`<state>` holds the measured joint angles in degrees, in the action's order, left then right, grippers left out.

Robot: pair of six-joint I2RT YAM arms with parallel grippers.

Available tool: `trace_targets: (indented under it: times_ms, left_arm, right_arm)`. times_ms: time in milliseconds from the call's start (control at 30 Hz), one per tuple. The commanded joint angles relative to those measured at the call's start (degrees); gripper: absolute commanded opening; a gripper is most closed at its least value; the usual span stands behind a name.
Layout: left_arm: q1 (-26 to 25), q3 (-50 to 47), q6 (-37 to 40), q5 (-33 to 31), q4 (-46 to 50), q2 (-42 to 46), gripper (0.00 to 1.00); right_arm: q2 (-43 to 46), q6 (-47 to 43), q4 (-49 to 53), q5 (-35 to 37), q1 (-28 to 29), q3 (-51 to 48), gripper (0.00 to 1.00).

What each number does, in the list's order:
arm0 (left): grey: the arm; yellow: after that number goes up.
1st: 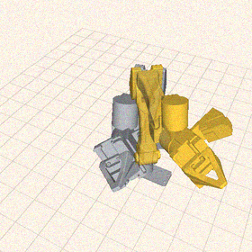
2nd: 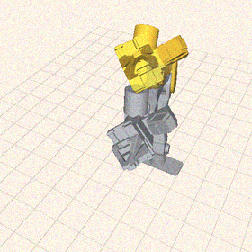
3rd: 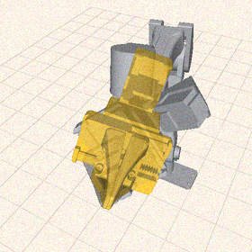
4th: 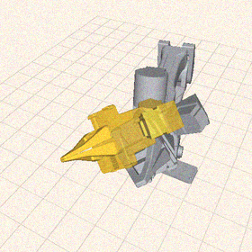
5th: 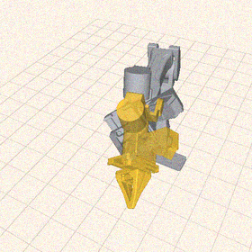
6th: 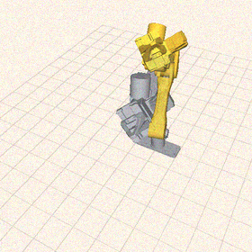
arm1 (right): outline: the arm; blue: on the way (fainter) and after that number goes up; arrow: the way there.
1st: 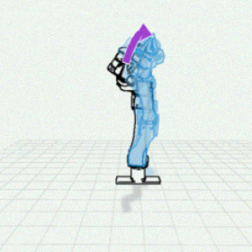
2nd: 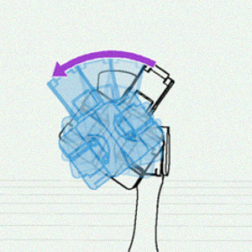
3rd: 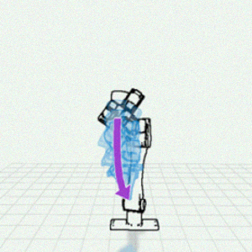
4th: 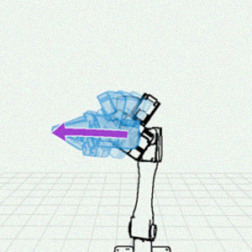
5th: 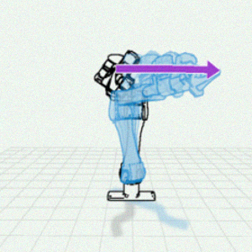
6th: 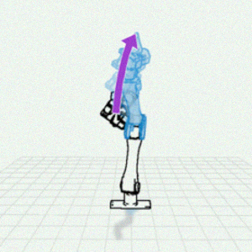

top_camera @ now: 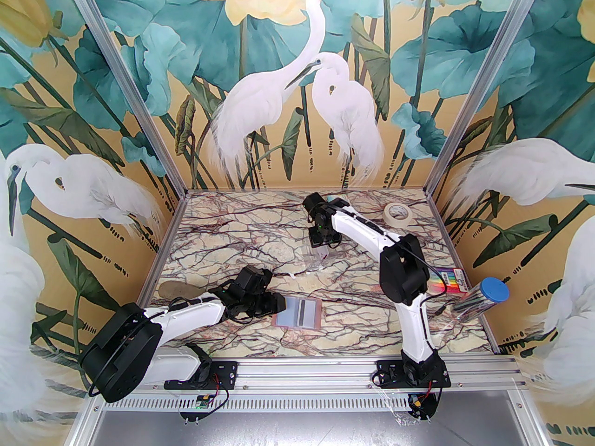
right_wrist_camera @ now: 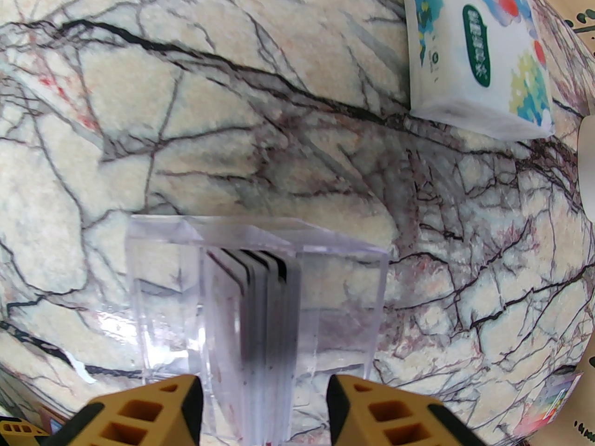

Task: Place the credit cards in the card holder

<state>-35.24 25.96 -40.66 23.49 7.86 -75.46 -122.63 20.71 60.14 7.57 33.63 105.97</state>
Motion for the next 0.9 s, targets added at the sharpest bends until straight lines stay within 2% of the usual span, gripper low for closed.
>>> trace_targets:
  times_ms: [0, 867]
  left_arm:
    - [0.3, -1.5, 1.1, -1.7, 1.3, -1.2, 0.44]
    - [0.3, -1.2, 1.4, -1.6, 1.2, -1.7, 0.44]
  right_arm:
    - [-1.7, -0.6, 1.4, 0.4, -0.3, 1.0, 0.50]
    - [-3.7, -1.0, 4.6, 7.4, -0.3, 3.3, 0.49]
